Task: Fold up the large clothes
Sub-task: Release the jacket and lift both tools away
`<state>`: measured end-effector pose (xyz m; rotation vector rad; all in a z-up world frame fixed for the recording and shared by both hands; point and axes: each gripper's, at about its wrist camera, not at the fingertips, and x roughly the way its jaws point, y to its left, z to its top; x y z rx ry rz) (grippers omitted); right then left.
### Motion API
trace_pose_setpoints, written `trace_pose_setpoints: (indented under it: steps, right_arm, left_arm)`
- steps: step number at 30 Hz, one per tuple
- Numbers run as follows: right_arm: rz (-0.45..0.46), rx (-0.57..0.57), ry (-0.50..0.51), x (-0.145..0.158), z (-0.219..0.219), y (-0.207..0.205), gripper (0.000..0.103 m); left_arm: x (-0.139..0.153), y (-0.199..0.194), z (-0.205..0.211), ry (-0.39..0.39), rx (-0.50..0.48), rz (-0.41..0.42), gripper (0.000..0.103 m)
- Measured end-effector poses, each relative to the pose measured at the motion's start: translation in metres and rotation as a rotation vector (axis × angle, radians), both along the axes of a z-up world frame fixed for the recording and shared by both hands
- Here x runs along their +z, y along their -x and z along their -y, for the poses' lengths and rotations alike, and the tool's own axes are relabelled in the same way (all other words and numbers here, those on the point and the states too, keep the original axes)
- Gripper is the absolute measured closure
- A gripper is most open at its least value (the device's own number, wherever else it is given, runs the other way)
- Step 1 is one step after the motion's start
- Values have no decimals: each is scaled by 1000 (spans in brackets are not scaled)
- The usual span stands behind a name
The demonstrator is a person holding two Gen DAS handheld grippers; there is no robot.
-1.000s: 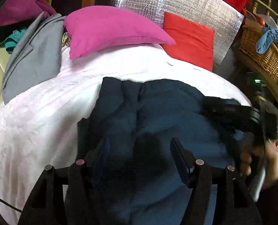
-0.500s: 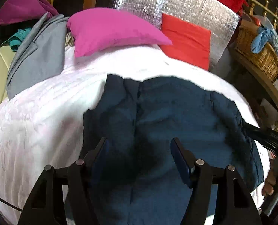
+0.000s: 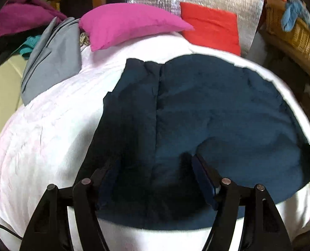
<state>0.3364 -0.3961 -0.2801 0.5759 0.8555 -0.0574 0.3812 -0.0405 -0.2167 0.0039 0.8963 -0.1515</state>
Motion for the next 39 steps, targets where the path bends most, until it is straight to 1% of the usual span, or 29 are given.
trace_pose_setpoints:
  steps: [2, 4, 7, 9, 12, 14, 16, 18, 21, 24, 26, 28, 30, 33, 35, 37, 39]
  right_arm:
    - [49, 5, -31, 7, -1, 15, 45]
    - [88, 21, -54, 11, -4, 27, 42]
    - [133, 41, -48, 18, -11, 42, 42]
    - [134, 57, -33, 19, -17, 46, 42]
    - [95, 69, -1, 12, -24, 45, 44]
    - [33, 65, 9, 1, -25, 37, 45]
    - [-39, 68, -1, -15, -23, 28, 51]
    - [-65, 77, 3, -19, -23, 23, 51]
    - [-51, 75, -5, -13, -22, 25, 52]
    - [16, 82, -47, 0, -19, 29, 49]
    - [59, 86, -52, 8, -20, 29, 49]
    - [81, 91, -57, 12, -24, 27, 49]
    - [72, 98, -56, 11, -31, 23, 49]
    - [23, 117, -50, 1, -40, 10, 49]
    - [-16, 132, -3, -7, -49, 4, 48]
    - [-26, 138, 32, -10, -53, 5, 48]
    - [-20, 139, 25, -9, -52, 7, 48]
  left_arm:
    - [7, 15, -6, 24, 6, 23, 31]
    - [15, 30, -13, 26, 19, 60, 31]
    - [23, 43, -20, 23, 28, 104, 31]
    - [28, 50, -21, 13, 36, 134, 31]
    - [30, 53, -22, 3, 37, 158, 31]
    - [31, 54, -21, -16, 34, 171, 31]
    - [30, 53, -20, -30, 32, 175, 31]
    - [29, 54, -19, -39, 35, 178, 31]
    - [29, 53, -20, -47, 41, 182, 30]
    - [29, 52, -21, -51, 45, 183, 31]
    - [29, 51, -20, -59, 50, 186, 31]
    - [28, 51, -20, -66, 49, 187, 31]
    - [27, 51, -20, -78, 52, 190, 31]
    - [25, 51, -20, -91, 59, 186, 31]
    - [23, 49, -21, -97, 65, 178, 31]
    - [18, 46, -23, -115, 73, 163, 31]
    - [14, 44, -23, -130, 76, 151, 31]
